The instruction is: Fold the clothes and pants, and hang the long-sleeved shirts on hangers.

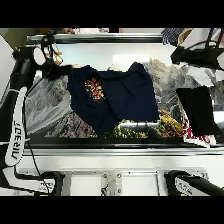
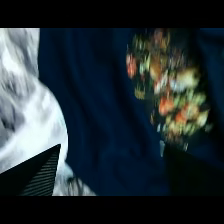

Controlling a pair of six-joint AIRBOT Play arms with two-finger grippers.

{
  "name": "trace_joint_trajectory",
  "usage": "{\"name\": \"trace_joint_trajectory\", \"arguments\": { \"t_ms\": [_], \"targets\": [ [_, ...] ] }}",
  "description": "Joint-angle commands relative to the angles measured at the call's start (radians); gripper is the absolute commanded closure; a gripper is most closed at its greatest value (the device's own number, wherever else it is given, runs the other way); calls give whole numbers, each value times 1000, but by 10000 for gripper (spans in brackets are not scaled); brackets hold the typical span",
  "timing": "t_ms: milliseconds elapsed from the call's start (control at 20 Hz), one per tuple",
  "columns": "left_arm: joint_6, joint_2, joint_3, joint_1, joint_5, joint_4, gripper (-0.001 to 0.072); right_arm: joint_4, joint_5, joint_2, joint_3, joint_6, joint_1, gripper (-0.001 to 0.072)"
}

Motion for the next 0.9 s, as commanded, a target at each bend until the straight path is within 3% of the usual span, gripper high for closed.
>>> {"name": "trace_joint_trajectory", "arguments": {
  "t_ms": [0, 100, 400, 500, 850],
  "targets": [
    [-75, 146, -416, 30, 86, -116, -10, 19, 54, 186, -224, -31, -2, 60],
    [-130, 214, -626, 31, 186, -179, -10, 31, 53, 266, -338, -30, -2, 60],
    [-135, 279, -936, 28, 464, -566, -10, 108, 53, 349, -460, -30, -2, 60],
    [-127, 248, -954, 20, 484, -641, -10, 126, 52, 349, -460, -30, -2, 60],
    [-128, 103, -823, -121, 517, -637, -9, 125, 53, 350, -460, -31, -2, 60]
  ]
}}
